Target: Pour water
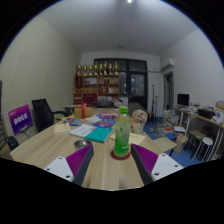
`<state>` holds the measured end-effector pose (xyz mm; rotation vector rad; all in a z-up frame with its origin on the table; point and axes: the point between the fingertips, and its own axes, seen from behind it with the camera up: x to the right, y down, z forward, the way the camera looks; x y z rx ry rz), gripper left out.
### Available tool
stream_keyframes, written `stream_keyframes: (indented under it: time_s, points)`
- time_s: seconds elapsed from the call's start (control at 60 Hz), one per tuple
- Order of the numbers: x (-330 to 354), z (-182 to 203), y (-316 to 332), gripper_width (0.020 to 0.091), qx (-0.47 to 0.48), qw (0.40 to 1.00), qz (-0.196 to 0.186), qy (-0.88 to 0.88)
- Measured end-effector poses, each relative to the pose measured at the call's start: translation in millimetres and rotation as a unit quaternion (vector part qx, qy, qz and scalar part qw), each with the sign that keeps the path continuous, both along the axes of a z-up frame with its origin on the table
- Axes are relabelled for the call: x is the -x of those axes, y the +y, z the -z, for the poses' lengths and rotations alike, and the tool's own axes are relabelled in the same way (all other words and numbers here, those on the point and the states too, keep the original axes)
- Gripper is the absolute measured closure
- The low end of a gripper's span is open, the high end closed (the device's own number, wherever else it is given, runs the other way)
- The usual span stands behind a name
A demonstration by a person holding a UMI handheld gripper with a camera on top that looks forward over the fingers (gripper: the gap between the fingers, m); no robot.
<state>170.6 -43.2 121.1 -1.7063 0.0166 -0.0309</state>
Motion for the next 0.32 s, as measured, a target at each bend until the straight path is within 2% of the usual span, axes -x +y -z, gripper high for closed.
stream_keyframes:
  time_s: [0.117, 0.317]
  points:
    - [30, -5, -80, 0.0264, -0.03, 0.999, -0.014, 0.004]
    - [65, 13, -188, 0.0266, -0.06, 0.998, -0.018, 0.024]
